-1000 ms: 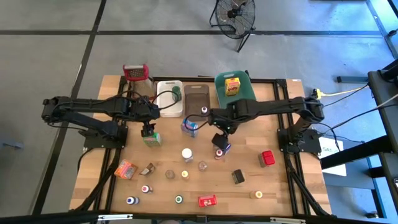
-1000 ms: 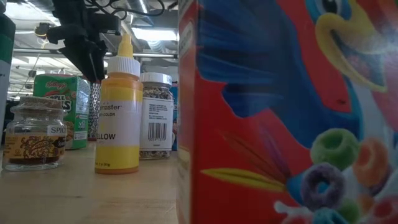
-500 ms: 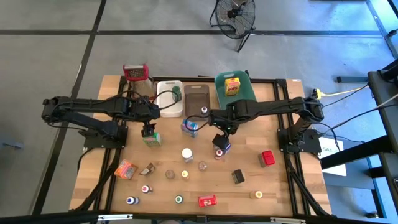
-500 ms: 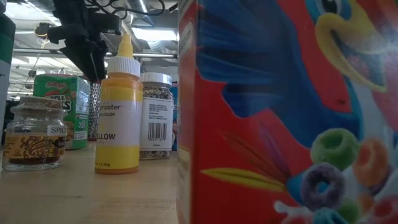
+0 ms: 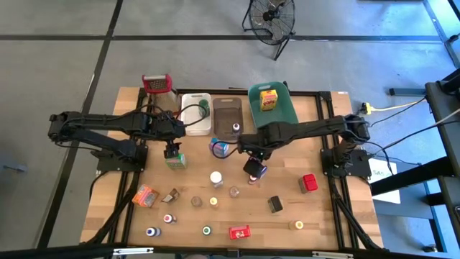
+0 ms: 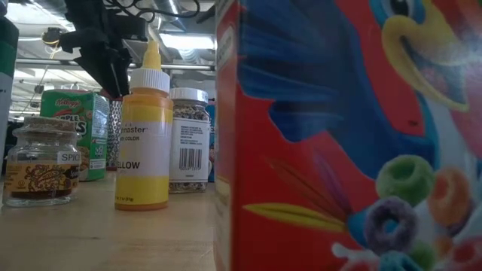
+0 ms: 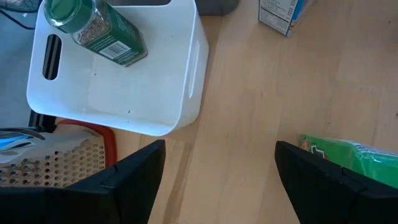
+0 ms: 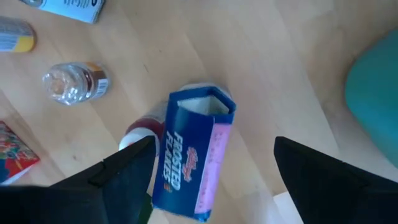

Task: Pick & Place Kitchen Items
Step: Put the dark blue cereal box into the right green bin

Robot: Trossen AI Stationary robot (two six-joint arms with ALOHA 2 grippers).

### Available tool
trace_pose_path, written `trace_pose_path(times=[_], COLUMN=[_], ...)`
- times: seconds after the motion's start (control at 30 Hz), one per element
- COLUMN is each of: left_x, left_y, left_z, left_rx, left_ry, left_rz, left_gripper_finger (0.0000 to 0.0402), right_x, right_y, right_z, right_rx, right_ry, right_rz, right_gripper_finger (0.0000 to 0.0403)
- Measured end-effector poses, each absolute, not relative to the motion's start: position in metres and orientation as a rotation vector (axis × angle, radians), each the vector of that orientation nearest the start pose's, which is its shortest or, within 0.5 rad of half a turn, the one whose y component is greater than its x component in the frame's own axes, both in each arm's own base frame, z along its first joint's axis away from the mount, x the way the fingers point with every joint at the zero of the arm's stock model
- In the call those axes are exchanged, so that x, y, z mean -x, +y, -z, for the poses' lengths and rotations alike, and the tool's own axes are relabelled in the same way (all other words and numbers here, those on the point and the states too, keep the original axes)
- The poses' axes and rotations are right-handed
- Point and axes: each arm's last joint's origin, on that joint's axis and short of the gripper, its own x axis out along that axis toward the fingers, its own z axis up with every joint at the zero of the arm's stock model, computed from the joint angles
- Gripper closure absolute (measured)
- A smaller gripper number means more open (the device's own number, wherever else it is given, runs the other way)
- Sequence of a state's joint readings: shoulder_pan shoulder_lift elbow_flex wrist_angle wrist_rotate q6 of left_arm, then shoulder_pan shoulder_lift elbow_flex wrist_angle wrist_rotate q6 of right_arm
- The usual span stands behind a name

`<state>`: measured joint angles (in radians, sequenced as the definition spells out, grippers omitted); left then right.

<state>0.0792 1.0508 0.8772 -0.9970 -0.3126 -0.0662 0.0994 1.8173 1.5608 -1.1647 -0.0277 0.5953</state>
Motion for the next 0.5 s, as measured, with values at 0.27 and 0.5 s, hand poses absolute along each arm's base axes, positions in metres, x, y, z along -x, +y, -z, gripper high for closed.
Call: trace_pose_path(times=[0.27, 0.5], left_x=[-0.176, -0.176], left_y=[0.023, 0.023], left_z=[-0.262, -0.262], left_rx=[-0.079, -0.079], left_ry=[1.156, 1.157], left_rz=[-0.385, -0.384], left_gripper_finger=[0.0103, 0.0103], right_x=[-0.355, -0.36], right_y=[0.036, 0.037], right_z=[-0.247, -0.232], right_rx=[-0.432, -0.389], right_ry=[1.442, 1.492], right_rz=[0.333, 0.315], right_gripper_finger=[0.0073, 0.0073])
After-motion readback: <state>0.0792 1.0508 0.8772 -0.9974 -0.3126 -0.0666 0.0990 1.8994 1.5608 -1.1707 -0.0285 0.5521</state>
